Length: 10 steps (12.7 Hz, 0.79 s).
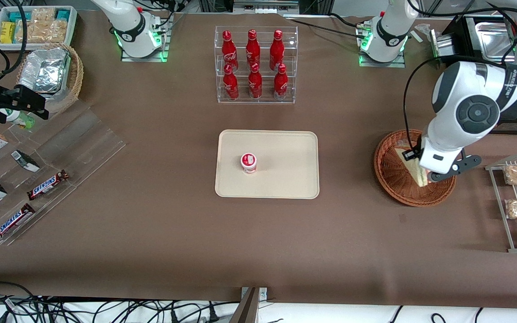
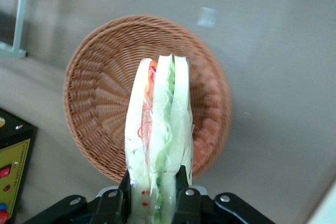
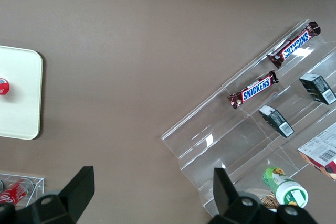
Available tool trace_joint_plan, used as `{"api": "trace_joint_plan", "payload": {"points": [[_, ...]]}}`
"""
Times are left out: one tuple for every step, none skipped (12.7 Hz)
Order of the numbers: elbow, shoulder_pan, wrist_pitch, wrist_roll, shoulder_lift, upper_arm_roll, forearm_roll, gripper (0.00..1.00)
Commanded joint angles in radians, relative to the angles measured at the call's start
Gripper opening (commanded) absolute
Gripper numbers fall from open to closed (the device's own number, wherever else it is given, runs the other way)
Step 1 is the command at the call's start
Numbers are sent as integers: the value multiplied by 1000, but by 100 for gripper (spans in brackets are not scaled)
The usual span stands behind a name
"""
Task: Place sandwich from basket to tray
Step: 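Lift the sandwich up out of the basket with the left gripper, then carry the sandwich over to the cream tray beside the yogurt cup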
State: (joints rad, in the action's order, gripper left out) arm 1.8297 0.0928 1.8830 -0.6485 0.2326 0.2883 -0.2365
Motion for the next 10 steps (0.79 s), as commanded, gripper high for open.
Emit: {"api": "trace_joint_plan", "payload": {"points": [[-24,-1,-25,41,8,93,16,34],[-26,-1,-22,41,8,141,22,34],[-27,-2,-12,41,14,179,55,34],[-50,-5,1,41,33,210,93,34],[-78,-17,4,36,54,241,103,34],[-102,-36,5,30,74,255,105,34],[-137,-82,4,24,109,258,111,34],[-170,-131,7,-2,149,258,112,34],[-203,-178,8,-57,198,252,99,34],[-220,-215,28,-91,239,250,74,34]]}}
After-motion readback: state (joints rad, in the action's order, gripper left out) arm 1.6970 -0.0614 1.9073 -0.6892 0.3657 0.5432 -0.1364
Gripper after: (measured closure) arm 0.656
